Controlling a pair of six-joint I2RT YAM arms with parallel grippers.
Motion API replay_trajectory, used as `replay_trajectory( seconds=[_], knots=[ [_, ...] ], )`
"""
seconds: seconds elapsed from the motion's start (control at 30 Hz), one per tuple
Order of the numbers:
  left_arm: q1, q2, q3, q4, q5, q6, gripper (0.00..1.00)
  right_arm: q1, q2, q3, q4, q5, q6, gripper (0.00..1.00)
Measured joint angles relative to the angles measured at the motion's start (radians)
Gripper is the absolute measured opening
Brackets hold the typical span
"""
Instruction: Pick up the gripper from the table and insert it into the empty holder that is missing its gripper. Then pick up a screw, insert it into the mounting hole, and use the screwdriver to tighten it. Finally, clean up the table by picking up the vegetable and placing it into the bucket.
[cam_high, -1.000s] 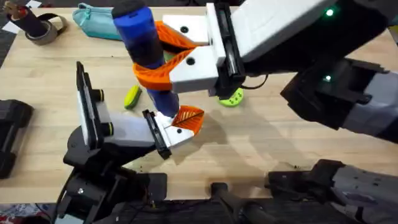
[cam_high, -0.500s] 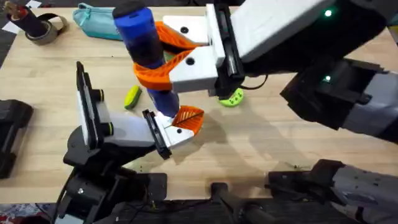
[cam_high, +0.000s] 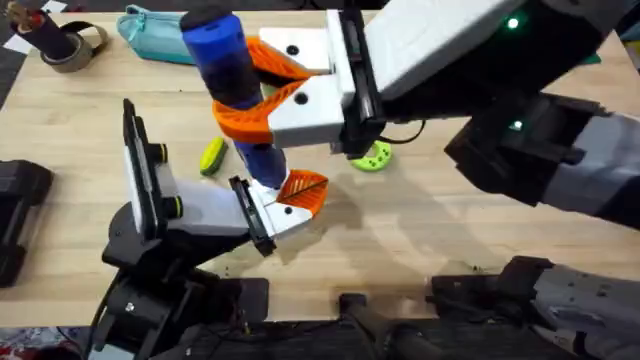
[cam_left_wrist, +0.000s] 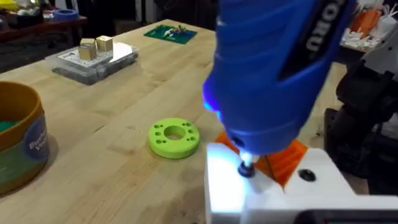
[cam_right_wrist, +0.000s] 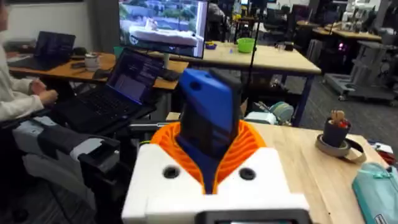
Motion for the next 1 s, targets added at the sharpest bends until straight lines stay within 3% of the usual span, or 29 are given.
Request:
replay_trajectory(
  seconds=[1.0],
  knots=[
    [0.0,0.0,0.0,0.0,0.0,0.0,0.016,0.0,0.0,0.0,-0.009,0.004,0.0,0.044]
  ],
)
